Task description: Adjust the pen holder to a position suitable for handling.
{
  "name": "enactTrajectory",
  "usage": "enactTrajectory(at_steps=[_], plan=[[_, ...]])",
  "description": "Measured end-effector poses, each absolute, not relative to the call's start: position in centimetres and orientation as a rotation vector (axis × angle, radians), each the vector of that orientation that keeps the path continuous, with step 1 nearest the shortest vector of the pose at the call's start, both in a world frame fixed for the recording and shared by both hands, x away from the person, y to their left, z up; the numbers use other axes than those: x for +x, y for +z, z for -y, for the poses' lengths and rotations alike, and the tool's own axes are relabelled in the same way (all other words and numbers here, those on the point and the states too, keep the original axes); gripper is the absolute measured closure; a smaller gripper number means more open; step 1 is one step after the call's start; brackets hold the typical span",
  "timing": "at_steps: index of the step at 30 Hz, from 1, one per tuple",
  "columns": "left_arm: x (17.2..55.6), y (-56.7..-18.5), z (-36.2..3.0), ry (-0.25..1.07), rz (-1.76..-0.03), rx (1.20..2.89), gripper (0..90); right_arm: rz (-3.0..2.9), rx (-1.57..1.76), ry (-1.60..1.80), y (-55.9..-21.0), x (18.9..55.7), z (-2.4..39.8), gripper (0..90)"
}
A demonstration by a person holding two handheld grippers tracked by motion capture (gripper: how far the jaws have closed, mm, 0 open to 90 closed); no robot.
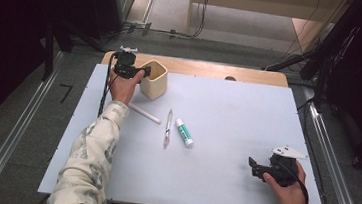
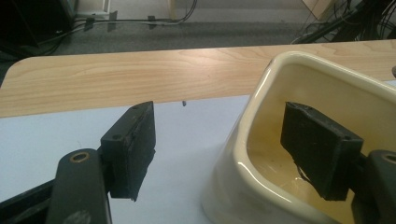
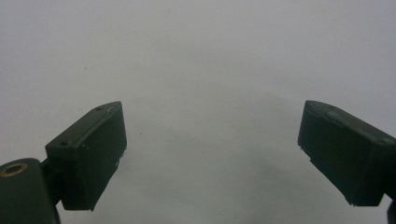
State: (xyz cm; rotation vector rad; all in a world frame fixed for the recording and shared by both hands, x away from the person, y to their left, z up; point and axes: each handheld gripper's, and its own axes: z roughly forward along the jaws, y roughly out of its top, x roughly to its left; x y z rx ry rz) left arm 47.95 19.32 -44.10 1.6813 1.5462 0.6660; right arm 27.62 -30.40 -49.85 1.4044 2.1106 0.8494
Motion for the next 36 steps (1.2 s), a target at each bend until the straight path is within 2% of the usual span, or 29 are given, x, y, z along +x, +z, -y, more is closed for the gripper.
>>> enactTrajectory(at_steps=[12, 24, 31, 36], plan=[[48.8, -44.7, -19.2, 0.657, -1.535, 1.719, 34.8, -2.112, 1.407, 0.841, -50.0, 27.7, 30.3, 6.7], [49.5, -44.6, -19.3, 0.598, -1.486, 1.76, 53.9, -2.116, 1.409, 0.839, -50.0, 27.8, 30.4, 6.7], [49.6, -44.4, -19.1, 0.571, -1.44, 1.798, 72.0, -2.12, 1.407, 0.836, -50.0, 27.8, 30.3, 6.7], [49.5, -44.4, -19.0, 0.603, -1.423, 1.828, 73.7, -2.121, 1.407, 0.837, -50.0, 27.8, 30.3, 6.7]])
